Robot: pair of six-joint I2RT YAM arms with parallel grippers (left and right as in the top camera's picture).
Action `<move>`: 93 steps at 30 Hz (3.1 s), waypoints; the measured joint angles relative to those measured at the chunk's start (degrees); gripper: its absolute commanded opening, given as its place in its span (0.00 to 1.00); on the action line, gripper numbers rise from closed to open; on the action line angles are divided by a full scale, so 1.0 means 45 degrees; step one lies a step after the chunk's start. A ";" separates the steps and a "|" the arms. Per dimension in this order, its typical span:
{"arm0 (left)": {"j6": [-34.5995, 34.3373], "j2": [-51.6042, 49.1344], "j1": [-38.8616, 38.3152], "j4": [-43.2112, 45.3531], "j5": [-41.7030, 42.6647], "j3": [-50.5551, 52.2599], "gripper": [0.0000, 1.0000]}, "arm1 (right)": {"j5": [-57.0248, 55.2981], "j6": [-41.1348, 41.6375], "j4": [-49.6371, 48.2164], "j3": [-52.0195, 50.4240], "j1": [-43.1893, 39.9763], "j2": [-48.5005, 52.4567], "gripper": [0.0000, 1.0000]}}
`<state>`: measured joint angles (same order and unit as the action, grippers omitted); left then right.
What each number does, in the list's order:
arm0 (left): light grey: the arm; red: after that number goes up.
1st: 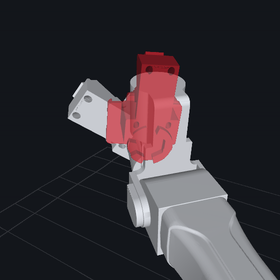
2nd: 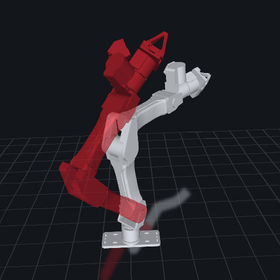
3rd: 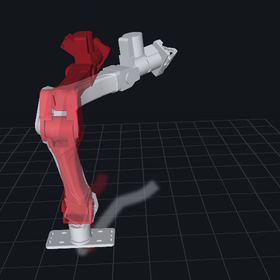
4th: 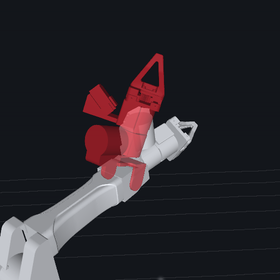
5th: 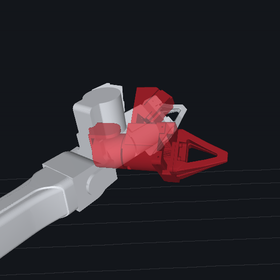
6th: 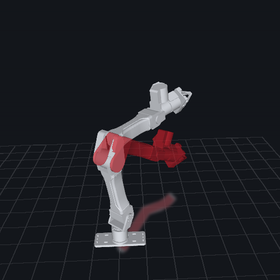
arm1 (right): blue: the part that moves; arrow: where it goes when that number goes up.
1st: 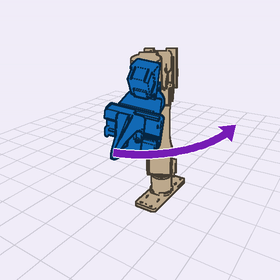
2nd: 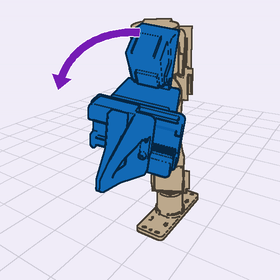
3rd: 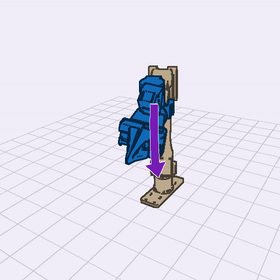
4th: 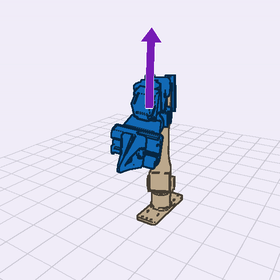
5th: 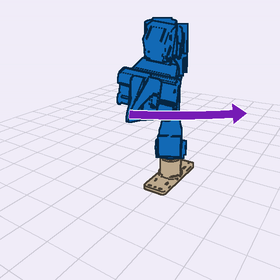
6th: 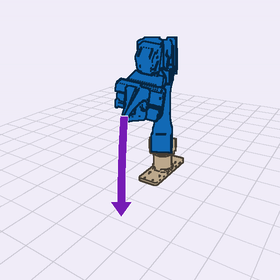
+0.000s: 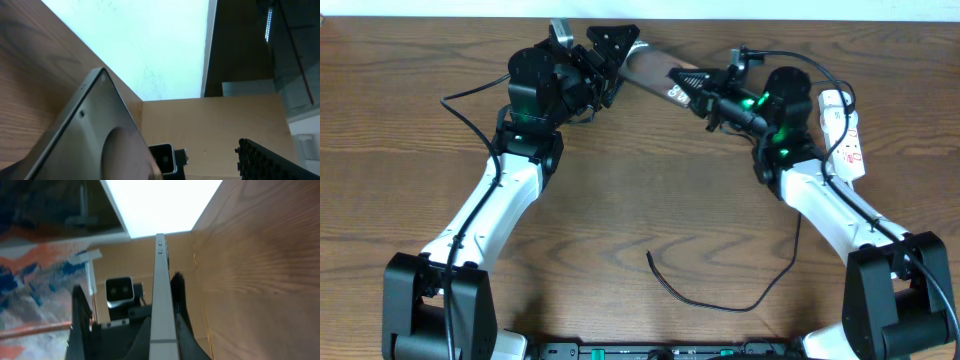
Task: Plug charger to phone and switch on socket
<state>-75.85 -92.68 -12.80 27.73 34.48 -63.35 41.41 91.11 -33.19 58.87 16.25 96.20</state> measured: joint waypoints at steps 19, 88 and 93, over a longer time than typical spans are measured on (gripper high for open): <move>-0.0724 0.0005 0.0005 0.0228 -0.0432 0.0092 0.56 | -0.0058 0.0015 -0.0457 0.0015 0.0529 -0.0010 0.01; 0.0748 0.0000 0.4182 -0.0398 0.3934 0.0311 0.07 | 0.1511 -0.3201 0.0384 0.0238 0.0583 -0.0107 0.99; 0.0918 0.0000 0.5712 0.0782 0.7232 0.0311 0.07 | 0.1991 -0.6203 0.4289 0.0223 0.0583 -0.0102 0.93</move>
<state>-71.72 -92.68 12.91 31.24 67.02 -61.95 50.37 63.20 -13.89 59.88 18.87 95.74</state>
